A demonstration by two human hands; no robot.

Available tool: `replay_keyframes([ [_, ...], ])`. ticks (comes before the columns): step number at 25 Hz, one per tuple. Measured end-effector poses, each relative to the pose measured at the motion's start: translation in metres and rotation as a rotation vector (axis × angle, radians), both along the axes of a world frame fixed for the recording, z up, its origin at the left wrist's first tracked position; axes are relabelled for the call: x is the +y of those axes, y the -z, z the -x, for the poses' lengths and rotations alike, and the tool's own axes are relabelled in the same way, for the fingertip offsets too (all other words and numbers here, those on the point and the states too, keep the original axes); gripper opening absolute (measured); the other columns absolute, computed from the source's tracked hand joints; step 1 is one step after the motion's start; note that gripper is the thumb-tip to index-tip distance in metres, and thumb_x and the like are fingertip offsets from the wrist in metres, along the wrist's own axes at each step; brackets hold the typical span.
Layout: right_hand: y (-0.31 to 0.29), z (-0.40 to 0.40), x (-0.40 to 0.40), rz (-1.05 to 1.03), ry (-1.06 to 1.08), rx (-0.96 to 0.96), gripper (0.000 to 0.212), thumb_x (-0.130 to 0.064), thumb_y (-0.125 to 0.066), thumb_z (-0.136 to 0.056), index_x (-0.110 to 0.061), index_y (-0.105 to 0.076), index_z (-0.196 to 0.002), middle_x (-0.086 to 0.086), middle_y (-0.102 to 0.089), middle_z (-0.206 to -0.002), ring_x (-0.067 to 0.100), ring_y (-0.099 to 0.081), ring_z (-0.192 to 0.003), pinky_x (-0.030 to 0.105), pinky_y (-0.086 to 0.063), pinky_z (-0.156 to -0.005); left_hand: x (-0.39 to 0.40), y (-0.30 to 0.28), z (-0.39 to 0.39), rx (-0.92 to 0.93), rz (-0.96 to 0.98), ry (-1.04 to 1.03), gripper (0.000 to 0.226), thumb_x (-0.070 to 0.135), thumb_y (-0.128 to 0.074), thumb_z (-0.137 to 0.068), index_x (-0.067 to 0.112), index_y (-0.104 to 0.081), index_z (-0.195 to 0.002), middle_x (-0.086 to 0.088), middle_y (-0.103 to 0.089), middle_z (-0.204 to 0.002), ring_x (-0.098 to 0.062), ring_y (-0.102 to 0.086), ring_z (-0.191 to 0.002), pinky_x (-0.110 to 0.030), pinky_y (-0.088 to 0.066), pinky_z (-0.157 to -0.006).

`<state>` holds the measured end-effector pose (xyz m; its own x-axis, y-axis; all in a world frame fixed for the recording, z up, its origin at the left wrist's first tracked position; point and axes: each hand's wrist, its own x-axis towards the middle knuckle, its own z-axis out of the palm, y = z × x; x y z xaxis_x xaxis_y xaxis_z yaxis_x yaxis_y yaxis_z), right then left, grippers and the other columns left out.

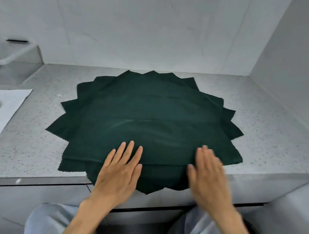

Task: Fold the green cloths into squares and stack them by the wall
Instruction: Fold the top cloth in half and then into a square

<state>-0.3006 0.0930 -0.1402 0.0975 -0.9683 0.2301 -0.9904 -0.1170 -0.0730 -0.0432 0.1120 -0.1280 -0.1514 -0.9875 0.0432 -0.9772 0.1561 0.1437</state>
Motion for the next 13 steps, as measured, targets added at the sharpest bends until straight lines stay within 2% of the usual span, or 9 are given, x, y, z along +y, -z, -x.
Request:
replay_keyframes([
  [1,-0.003,0.030,0.000,-0.008,0.076,0.022,0.076,-0.050,-0.008,-0.098,0.002,-0.032,-0.148,0.020,-0.029,-0.156,0.031,-0.031,-0.144,0.045,-0.024,-0.118,0.000,0.000,0.000,0.004,-0.007,-0.014,0.068,0.051,0.002,-0.094,0.028,-0.015,-0.156,0.002,-0.010,-0.164,-0.020,-0.004,-0.152,-0.033,0.004,-0.120],
  [3,-0.012,0.070,0.004,-0.158,0.147,-0.006,0.083,-0.055,0.007,-0.089,-0.008,-0.009,-0.155,0.007,-0.005,-0.164,0.018,-0.005,-0.151,0.035,-0.003,-0.123,-0.001,-0.002,0.004,0.009,-0.013,-0.037,0.075,0.055,0.012,-0.086,0.032,-0.003,-0.156,0.008,0.005,-0.163,-0.016,0.009,-0.151,-0.037,0.008,-0.120],
  [5,-0.018,0.077,0.001,-0.209,0.141,-0.046,0.074,-0.050,0.002,-0.093,-0.012,-0.004,-0.156,0.003,0.002,-0.164,0.015,0.003,-0.151,0.033,0.003,-0.122,-0.001,-0.006,0.000,0.051,-0.025,-0.069,0.080,0.057,0.013,-0.081,0.035,-0.003,-0.156,0.011,0.007,-0.162,-0.012,0.011,-0.151,-0.036,0.007,-0.121],
  [7,-0.020,0.065,-0.005,-0.196,0.159,-0.053,0.068,-0.042,-0.008,-0.096,-0.008,-0.011,-0.156,0.008,-0.007,-0.164,0.020,-0.002,-0.151,0.038,-0.002,-0.123,-0.001,-0.015,-0.019,0.103,-0.009,-0.120,0.076,0.053,0.000,-0.083,0.034,-0.014,-0.156,0.011,-0.003,-0.163,-0.011,0.002,-0.151,-0.032,0.000,-0.121],
  [9,-0.021,0.058,-0.011,-0.075,0.118,-0.003,0.067,-0.040,-0.014,-0.094,-0.006,-0.027,-0.151,0.011,-0.020,-0.161,0.025,-0.010,-0.151,0.041,-0.004,-0.122,-0.001,-0.023,-0.042,0.124,-0.002,-0.139,0.066,0.042,-0.020,-0.089,0.034,-0.024,-0.154,0.011,-0.012,-0.163,-0.009,-0.007,-0.151,-0.029,-0.007,-0.121],
  [11,-0.021,0.053,-0.017,0.012,-0.036,-0.020,0.058,-0.034,-0.038,-0.095,-0.008,-0.040,-0.146,0.008,-0.030,-0.158,0.027,-0.017,-0.149,0.039,-0.006,-0.121,-0.001,-0.029,-0.063,0.132,0.035,-0.155,0.060,0.031,-0.034,-0.090,0.035,-0.033,-0.151,0.015,-0.021,-0.160,-0.007,-0.017,-0.149,-0.027,-0.018,-0.119],
  [13,-0.024,0.046,-0.024,-0.050,-0.183,-0.134,0.056,-0.020,-0.056,-0.093,-0.014,-0.041,-0.146,-0.003,-0.030,-0.156,0.020,-0.019,-0.149,0.031,-0.007,-0.121,-0.003,-0.030,-0.079,0.145,0.111,-0.201,0.057,0.018,-0.049,-0.088,0.036,-0.048,-0.142,0.018,-0.037,-0.152,-0.006,-0.035,-0.142,-0.031,-0.037,-0.110],
])
